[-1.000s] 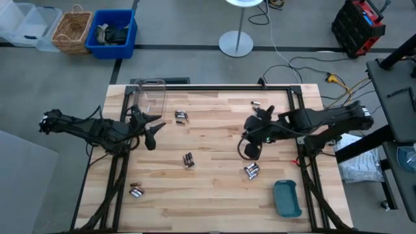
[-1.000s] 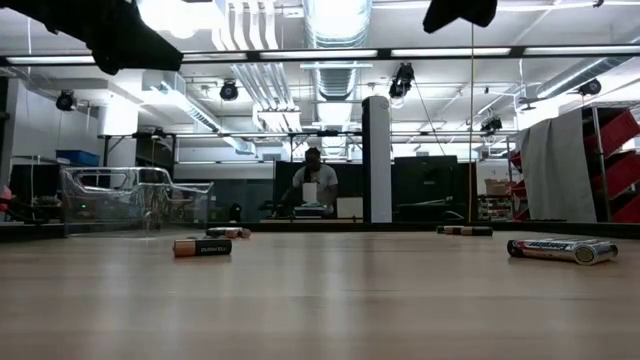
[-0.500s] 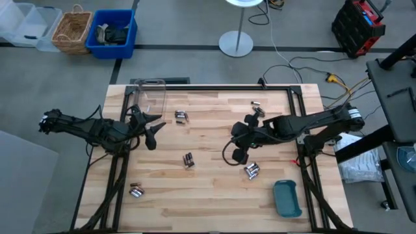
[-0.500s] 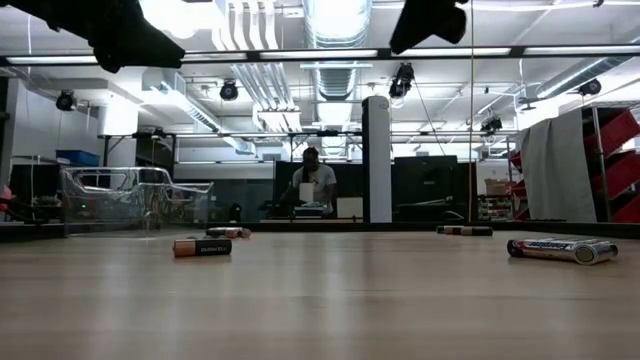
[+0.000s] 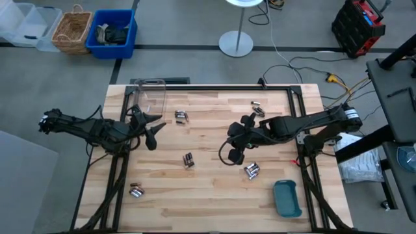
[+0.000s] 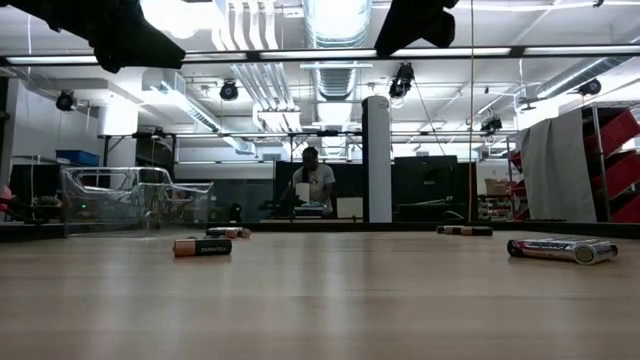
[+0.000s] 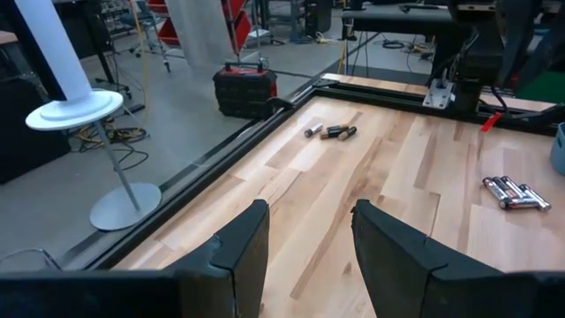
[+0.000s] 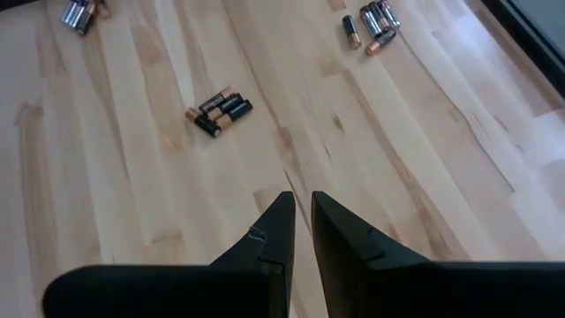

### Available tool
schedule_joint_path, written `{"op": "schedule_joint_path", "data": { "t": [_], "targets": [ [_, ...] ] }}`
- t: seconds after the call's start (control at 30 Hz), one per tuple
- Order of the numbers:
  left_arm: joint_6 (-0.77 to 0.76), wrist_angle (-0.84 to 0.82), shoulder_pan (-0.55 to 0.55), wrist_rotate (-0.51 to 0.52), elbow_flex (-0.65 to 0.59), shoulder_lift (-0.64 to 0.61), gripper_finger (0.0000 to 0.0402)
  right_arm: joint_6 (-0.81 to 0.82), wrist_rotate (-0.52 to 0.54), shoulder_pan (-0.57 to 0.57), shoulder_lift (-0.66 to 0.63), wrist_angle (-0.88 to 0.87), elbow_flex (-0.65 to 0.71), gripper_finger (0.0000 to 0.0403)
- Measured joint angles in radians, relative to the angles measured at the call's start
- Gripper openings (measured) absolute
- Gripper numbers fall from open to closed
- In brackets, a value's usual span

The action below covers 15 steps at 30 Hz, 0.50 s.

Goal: Sort batteries
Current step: Put the silver and black battery into the transparent bin

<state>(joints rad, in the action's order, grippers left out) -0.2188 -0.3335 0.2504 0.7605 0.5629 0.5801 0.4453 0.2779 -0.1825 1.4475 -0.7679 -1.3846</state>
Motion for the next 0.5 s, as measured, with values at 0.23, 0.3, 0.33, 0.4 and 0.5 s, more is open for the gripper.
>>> {"op": "schedule_joint_path", "data": {
  "t": [0.23,0.3,0.33,0.4,0.5],
  "targets": [
    [0.0,0.001,0.0,0.0,0.0,0.001,0.0145,0.071,-0.029,0.0,0.006,-0.071,0.0,0.0034],
    [0.0,0.001,0.0,0.0,0.0,0.001,0.0145,0.102,-0.044,0.0,0.008,-0.101,0.0,0.0034],
    [0.0,0.001,0.0,0.0,0.0,0.001,0.0145,0.119,-0.05,0.0,0.009,-0.117,0.0,0.0034],
    [0.0,0.001,0.0,0.0,0.0,0.001,0.0145,0.149,-0.051,0.0,0.01,-0.141,0.0,0.0034],
    [0.0,0.003,0.0,0.0,0.0,0.001,0.0145,0.195,-0.057,0.0,0.01,-0.196,0.0,0.0034]
  ]
}}
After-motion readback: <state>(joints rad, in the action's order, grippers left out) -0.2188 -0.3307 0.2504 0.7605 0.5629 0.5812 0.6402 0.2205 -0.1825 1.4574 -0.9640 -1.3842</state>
